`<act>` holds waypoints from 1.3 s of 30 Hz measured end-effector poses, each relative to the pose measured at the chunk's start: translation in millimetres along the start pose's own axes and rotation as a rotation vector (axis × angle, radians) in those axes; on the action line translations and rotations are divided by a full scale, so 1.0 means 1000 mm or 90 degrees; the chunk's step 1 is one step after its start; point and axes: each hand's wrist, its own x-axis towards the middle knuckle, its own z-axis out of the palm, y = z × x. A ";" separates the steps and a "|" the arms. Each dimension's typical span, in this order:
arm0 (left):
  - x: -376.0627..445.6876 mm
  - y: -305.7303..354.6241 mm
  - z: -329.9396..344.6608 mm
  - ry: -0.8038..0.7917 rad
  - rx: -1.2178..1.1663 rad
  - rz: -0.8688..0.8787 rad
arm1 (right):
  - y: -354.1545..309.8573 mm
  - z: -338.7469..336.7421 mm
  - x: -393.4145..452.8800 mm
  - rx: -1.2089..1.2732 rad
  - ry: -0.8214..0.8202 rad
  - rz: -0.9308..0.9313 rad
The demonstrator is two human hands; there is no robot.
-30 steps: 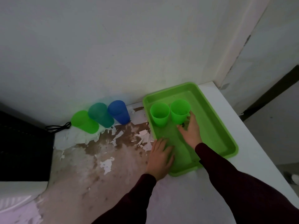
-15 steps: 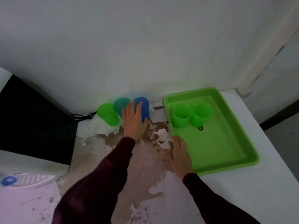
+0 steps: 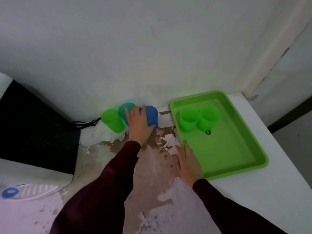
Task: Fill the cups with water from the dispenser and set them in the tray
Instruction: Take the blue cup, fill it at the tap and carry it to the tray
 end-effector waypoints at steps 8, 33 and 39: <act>-0.138 -0.026 -0.035 -0.038 -0.424 -0.094 | -0.048 -0.012 -0.021 0.182 0.025 -0.046; -0.275 -0.348 -0.114 0.084 -0.769 -0.394 | -0.436 0.128 -0.065 0.580 -0.172 -0.074; -0.257 -0.353 -0.112 0.105 -0.731 -0.269 | -0.444 0.118 -0.045 0.579 -0.156 -0.067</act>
